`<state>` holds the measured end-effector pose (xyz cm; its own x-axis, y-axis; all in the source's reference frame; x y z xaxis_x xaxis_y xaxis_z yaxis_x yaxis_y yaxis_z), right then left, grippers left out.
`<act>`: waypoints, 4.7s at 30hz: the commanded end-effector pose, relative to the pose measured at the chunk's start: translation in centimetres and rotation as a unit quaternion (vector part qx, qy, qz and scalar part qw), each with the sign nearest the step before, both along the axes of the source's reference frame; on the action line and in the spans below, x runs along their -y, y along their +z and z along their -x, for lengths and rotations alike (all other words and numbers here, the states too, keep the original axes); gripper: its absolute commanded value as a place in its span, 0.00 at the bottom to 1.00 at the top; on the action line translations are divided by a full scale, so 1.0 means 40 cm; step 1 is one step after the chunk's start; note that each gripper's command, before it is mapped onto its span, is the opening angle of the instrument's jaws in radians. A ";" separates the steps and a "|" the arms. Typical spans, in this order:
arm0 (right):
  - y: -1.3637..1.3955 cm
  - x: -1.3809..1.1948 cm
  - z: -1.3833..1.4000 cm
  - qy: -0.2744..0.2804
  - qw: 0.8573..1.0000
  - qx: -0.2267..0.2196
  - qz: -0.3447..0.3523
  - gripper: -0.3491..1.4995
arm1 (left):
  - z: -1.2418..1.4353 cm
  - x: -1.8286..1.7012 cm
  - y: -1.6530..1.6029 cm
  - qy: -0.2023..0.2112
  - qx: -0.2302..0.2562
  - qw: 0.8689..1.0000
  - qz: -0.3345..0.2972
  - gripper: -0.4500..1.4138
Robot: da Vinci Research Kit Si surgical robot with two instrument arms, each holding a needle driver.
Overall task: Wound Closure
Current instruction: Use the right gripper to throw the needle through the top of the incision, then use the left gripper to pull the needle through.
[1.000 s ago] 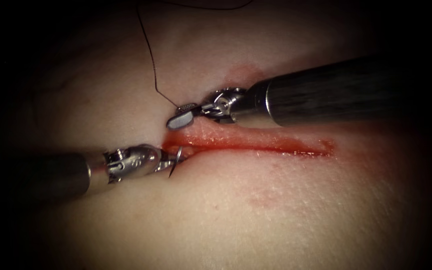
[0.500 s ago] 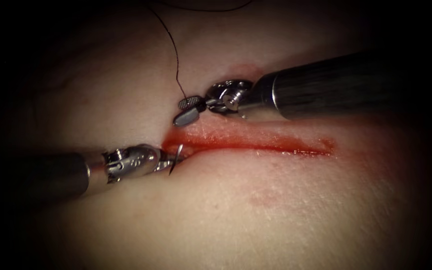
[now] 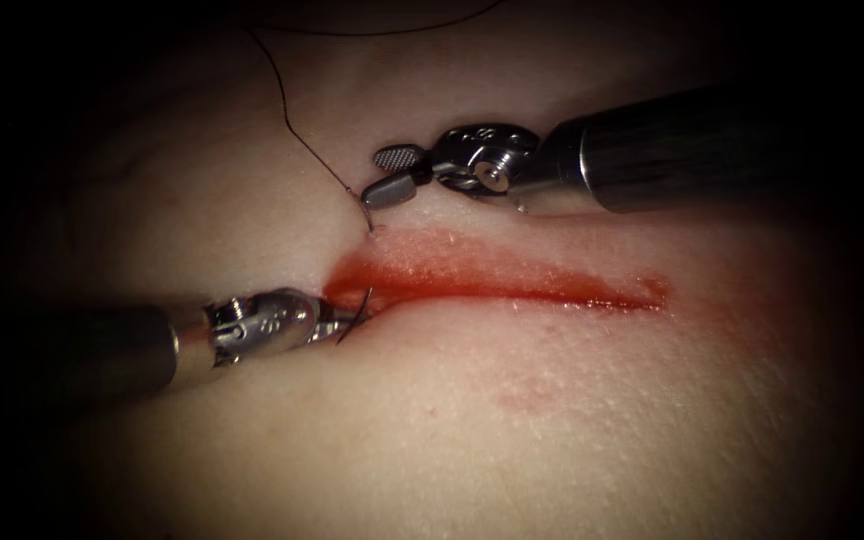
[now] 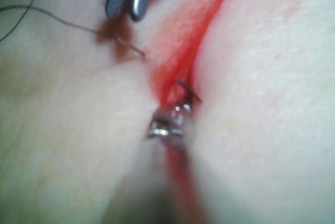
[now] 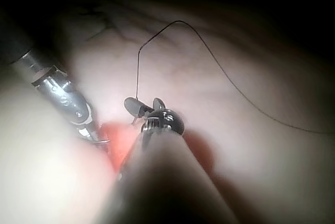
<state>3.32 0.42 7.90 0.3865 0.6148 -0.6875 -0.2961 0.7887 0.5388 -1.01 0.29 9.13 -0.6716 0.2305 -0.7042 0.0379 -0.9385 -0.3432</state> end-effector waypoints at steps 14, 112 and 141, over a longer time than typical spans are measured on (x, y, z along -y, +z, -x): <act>0.0031 0.0022 0.0016 -0.007 1.000 -0.003 0.005 0.98 | 0.0000 0.0007 0.0004 -0.046 0.032 0.998 0.042 0.16; 0.0061 0.0073 0.0035 -0.025 0.999 -0.012 0.030 0.94 | 0.0072 -0.0099 -0.0017 -0.123 0.162 0.922 0.329 0.23; 0.0062 0.0073 0.0032 -0.027 0.999 -0.013 0.029 0.94 | 0.0108 -0.0130 0.0001 -0.102 0.173 0.918 0.341 0.23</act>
<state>3.14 0.16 8.09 0.3992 0.5520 -0.7321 -0.2405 0.8335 0.4974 -1.39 0.83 9.06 -0.3734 -0.2480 -0.8939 -0.1667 -0.9300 0.3276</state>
